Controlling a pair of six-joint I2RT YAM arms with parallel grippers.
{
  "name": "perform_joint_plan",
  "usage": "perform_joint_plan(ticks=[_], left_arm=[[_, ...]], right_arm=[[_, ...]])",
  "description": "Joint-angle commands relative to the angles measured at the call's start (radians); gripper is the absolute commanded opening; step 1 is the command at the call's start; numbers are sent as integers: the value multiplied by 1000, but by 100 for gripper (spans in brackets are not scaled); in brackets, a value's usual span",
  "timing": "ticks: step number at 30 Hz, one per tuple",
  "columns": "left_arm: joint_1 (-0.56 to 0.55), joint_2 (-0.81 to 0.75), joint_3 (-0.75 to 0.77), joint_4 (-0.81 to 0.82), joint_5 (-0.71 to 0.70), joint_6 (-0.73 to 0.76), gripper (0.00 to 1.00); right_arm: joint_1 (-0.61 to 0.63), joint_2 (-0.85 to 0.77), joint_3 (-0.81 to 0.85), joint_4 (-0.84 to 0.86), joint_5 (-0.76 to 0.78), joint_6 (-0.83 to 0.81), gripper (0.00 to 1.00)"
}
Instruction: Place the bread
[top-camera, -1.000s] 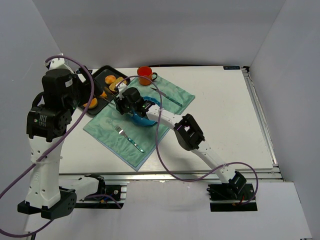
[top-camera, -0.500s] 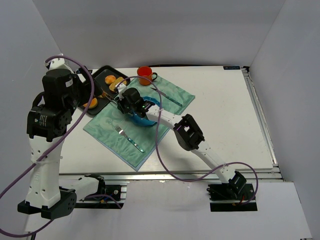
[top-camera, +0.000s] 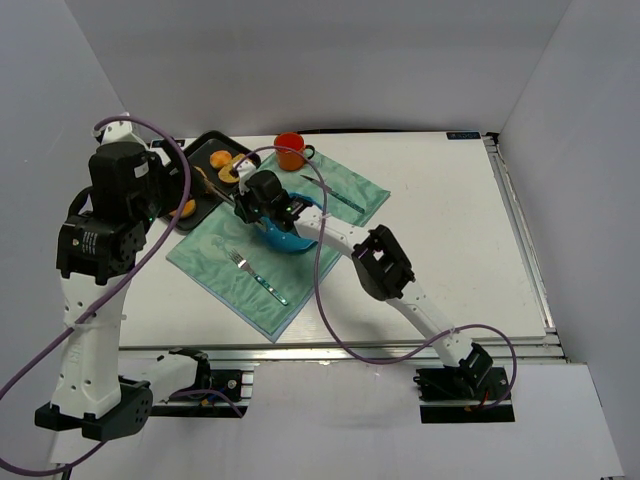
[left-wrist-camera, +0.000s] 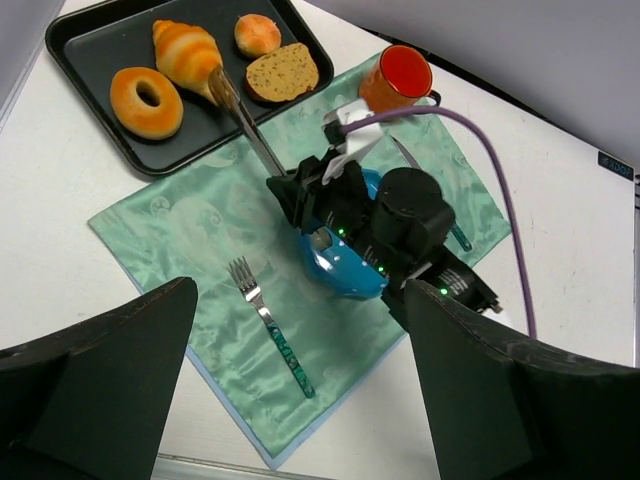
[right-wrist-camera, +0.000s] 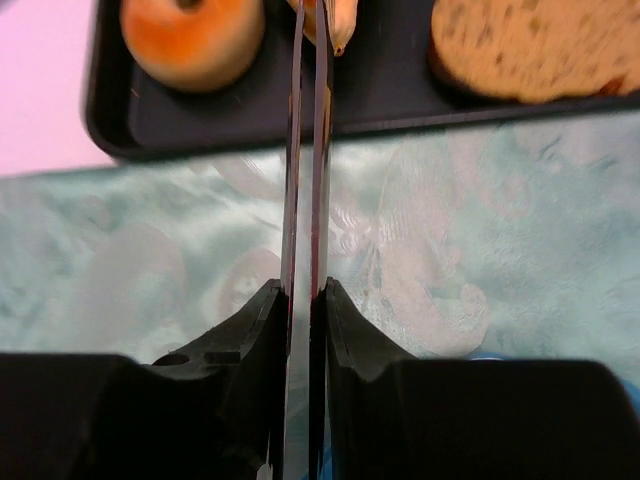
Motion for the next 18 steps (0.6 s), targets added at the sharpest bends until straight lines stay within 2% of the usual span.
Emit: perform_joint_plan(ticks=[1, 6, 10, 14, 18], left_arm=[[-4, -33, 1, 31, -7, -20, 95], [-4, -72, -15, 66, -1, -80, 95], [-4, -63, 73, 71, -42, -96, 95], [-4, -46, 169, 89, -82, -103, 95], [-4, -64, 179, 158, -78, -96, 95]], right_arm=[[3, -159, 61, 75, 6, 38, 0], [0, -262, 46, 61, -9, 83, 0], [0, -375, -35, -43, 20, 87, 0], [-20, -639, -210, -165, 97, 68, 0], [-51, -875, -395, -337, 112, 72, 0]])
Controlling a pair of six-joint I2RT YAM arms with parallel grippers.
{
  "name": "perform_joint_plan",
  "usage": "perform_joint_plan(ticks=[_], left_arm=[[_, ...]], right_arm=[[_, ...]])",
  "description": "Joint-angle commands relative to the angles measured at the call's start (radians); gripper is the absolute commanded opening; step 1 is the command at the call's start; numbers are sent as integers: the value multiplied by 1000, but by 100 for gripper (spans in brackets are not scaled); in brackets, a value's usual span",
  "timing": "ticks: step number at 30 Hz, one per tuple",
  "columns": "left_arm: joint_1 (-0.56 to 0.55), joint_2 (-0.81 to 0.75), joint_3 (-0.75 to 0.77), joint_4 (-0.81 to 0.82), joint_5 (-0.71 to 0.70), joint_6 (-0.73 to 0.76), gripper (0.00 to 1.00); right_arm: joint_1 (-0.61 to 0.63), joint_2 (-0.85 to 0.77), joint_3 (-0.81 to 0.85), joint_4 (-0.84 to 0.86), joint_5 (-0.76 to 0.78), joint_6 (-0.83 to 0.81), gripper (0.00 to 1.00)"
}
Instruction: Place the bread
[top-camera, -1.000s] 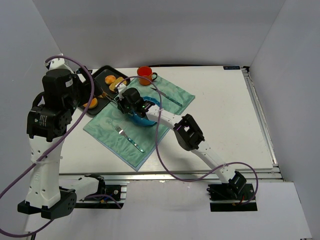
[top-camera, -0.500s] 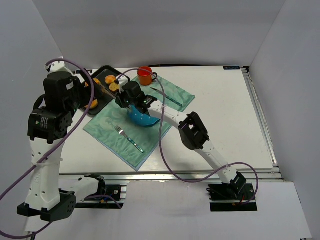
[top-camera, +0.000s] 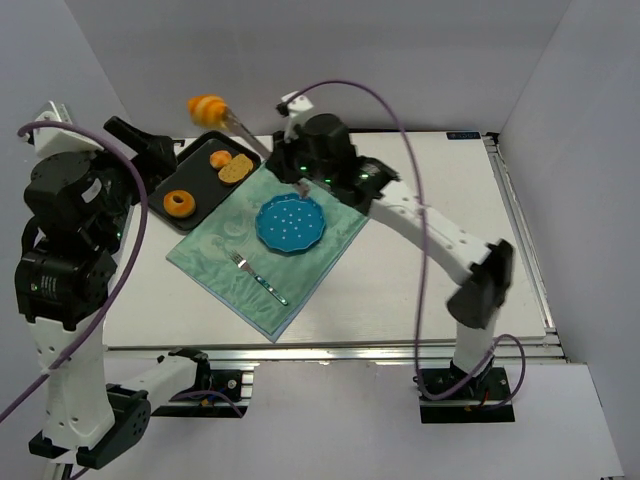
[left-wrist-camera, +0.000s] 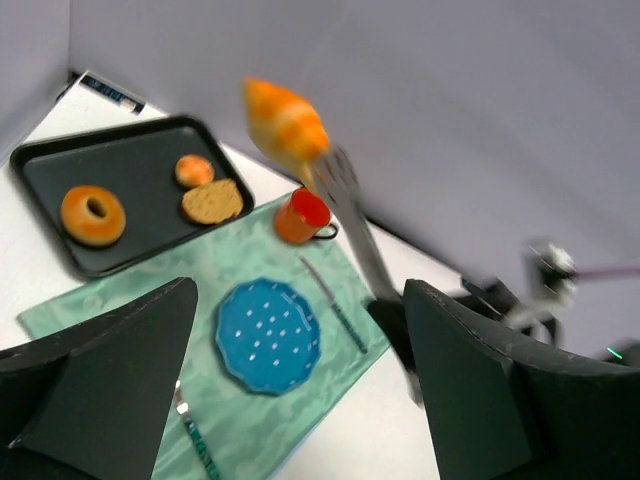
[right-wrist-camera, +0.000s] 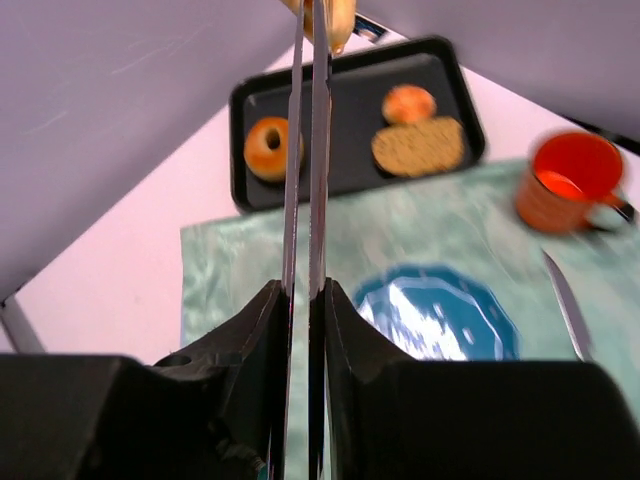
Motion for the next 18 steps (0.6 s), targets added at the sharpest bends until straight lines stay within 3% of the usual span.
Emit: perform_joint_plan(ticks=[1, 5, 10, 18], left_arm=[[-4, -22, -3, 79, -11, 1, 95], [-4, -72, -98, 126, -8, 15, 95], [-4, -118, -202, 199, 6, -2, 95], [-4, -92, -192, 194, 38, -2, 95]], right_arm=[[-38, -211, -117, -148, 43, 1, 0], [-42, -400, -278, -286, 47, -3, 0], [-52, -579, -513, -272, 118, 3, 0], [-63, -646, -783, -182, 89, 39, 0]])
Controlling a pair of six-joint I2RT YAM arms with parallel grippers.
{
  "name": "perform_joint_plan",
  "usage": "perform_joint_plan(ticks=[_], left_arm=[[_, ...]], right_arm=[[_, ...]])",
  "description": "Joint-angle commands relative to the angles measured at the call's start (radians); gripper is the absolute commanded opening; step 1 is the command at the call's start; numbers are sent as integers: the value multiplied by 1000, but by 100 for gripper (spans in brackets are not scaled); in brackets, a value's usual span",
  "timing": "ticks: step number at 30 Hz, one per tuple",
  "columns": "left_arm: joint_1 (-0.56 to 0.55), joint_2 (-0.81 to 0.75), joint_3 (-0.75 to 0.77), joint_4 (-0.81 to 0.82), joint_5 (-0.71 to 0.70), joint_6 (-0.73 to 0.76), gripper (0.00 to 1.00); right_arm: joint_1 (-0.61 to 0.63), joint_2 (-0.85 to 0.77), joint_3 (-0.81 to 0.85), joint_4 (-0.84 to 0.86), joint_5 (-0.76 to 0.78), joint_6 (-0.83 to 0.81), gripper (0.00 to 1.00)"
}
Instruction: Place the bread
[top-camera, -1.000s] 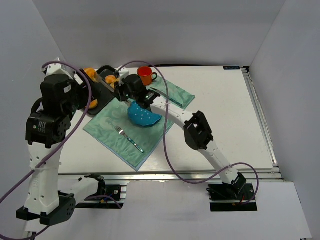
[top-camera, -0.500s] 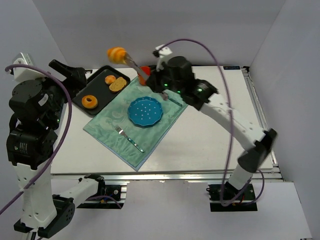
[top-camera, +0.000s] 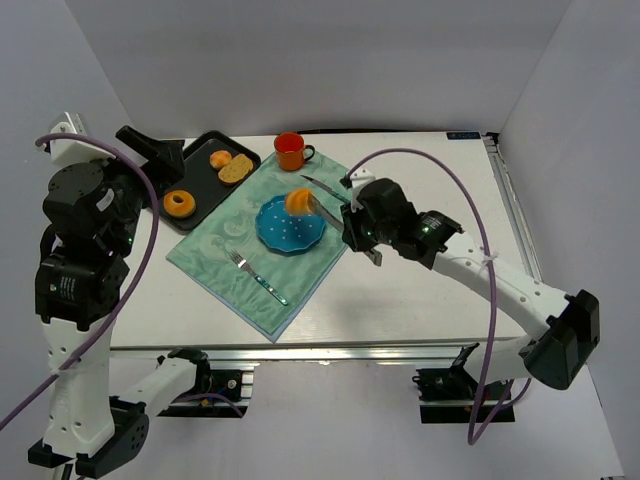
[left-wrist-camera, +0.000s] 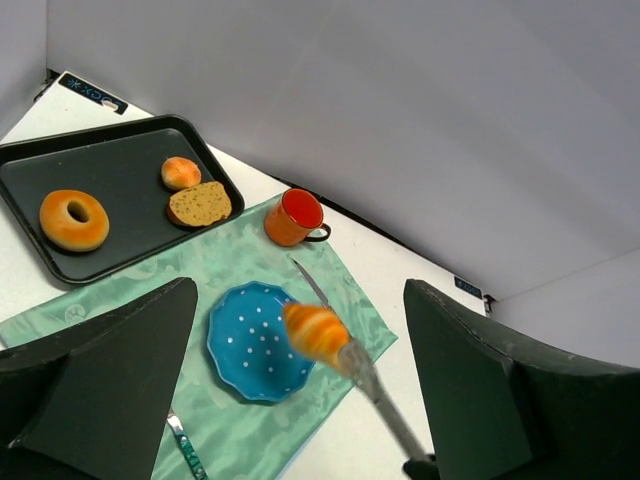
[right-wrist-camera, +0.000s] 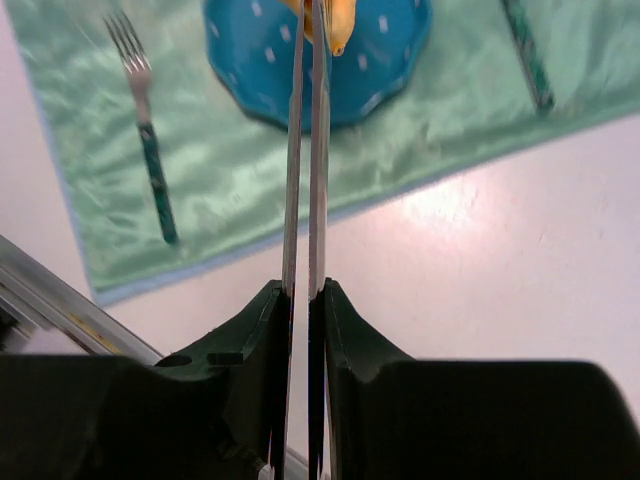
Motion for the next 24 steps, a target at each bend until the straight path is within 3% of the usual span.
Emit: perform_joint_plan(ticks=[1, 14, 24], left_arm=[[-4, 8, 15, 21, 22, 1, 95], [-4, -3, 21, -17, 27, -13, 95], [-4, -5, 21, -24, 24, -13, 95]], right_arm=[[-8, -24, -55, 108, 2, 20, 0], [-25, 27, -158, 202, 9, -1, 0], [-33, 63, -118, 251, 39, -6, 0]])
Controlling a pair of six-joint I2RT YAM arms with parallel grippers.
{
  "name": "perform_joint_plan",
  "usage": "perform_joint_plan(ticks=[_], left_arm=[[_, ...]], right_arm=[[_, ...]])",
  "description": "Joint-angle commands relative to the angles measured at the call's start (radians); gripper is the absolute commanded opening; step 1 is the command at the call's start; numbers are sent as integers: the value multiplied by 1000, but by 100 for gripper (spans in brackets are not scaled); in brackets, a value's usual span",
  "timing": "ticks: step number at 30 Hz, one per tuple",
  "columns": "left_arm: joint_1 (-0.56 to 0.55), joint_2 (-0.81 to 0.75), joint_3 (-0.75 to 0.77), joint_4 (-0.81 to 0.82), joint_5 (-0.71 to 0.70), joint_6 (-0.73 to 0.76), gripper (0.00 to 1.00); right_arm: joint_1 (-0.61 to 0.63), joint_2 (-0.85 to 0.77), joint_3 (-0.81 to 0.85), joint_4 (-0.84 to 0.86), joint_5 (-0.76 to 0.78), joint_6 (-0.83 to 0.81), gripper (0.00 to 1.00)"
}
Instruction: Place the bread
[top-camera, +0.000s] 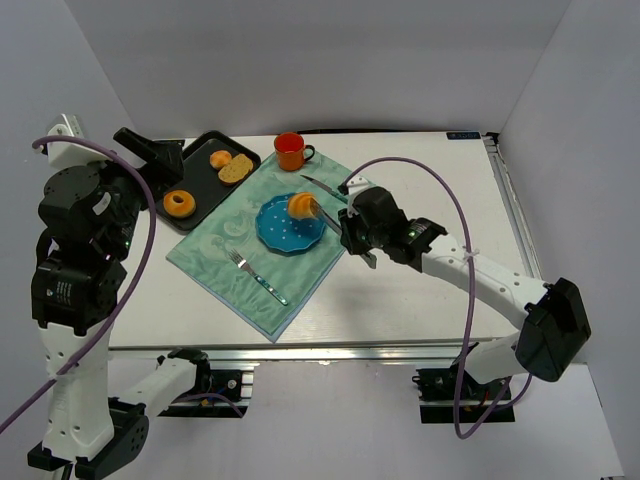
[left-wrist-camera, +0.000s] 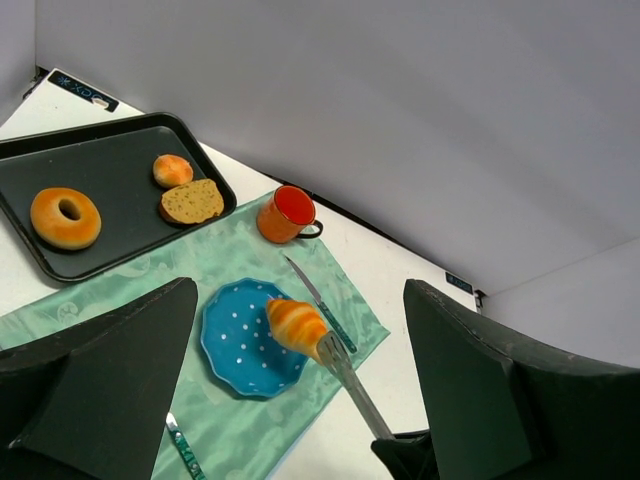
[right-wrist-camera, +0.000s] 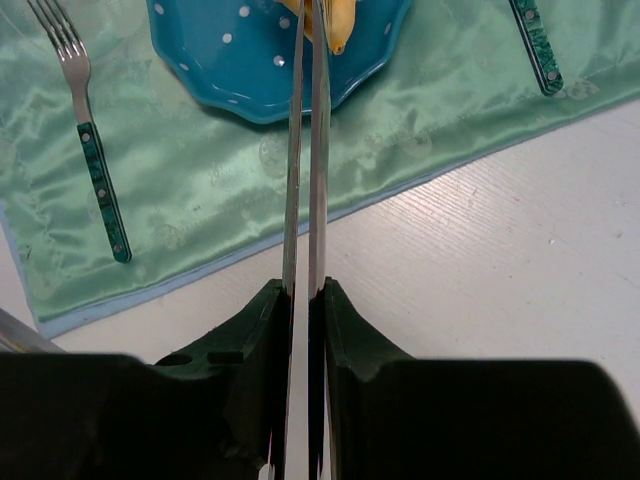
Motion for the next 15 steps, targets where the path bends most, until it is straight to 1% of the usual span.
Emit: perform_joint_plan(ticks=[1, 10, 15], left_arm=[[-4, -2, 10, -13, 5, -7, 95], [-4, -7, -7, -13, 6, -2, 95], [-4, -12, -15, -8, 9, -4, 95]], right_arm=[[-12, 13, 44, 96, 17, -8, 0], [-15, 82, 13, 108, 9, -8, 0], [-15, 86, -18, 93, 7, 6, 0]])
